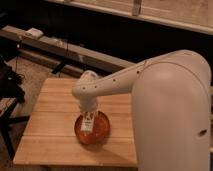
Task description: Place the bottle in the ceramic bowl
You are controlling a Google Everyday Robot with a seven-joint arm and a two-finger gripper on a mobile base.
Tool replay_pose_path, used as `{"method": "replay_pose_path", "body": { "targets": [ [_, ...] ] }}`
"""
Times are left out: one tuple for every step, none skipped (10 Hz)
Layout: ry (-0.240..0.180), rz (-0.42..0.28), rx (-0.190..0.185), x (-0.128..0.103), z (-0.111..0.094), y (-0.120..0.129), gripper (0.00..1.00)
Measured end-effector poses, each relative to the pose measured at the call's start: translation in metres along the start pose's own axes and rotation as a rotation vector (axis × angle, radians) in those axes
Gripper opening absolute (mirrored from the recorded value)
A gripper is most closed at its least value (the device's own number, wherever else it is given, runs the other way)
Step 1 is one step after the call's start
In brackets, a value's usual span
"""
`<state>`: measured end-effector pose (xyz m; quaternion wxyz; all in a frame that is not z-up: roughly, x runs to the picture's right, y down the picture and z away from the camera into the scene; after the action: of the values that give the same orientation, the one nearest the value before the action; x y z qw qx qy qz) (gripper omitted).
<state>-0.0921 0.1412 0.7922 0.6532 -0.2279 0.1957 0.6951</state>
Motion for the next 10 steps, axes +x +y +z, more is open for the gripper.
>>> {"method": "replay_pose_path", "body": {
  "targets": [
    [0.003, -0.003, -0.008, -0.0011, 0.0004, 0.0016, 0.67],
    [0.006, -0.001, -0.013, -0.0025, 0.0007, -0.0004, 0.67],
    [0.007, 0.004, -0.013, -0.0025, 0.0006, -0.0023, 0.67],
    [0.007, 0.004, -0.013, -0.0024, 0.0009, -0.0025, 0.67],
    [0.007, 0.000, -0.013, -0.0022, 0.0009, -0.0006, 0.67],
    [0.006, 0.000, -0.013, -0.0023, 0.0008, -0.0006, 0.67],
    [0.006, 0.001, -0.013, -0.0024, 0.0008, -0.0009, 0.67],
    [0.006, 0.002, -0.013, -0.0025, 0.0008, -0.0016, 0.67],
    [0.006, 0.003, -0.013, -0.0029, 0.0006, -0.0018, 0.67],
    [0.006, 0.003, -0.013, -0.0028, 0.0007, -0.0018, 0.67]
  ]
}}
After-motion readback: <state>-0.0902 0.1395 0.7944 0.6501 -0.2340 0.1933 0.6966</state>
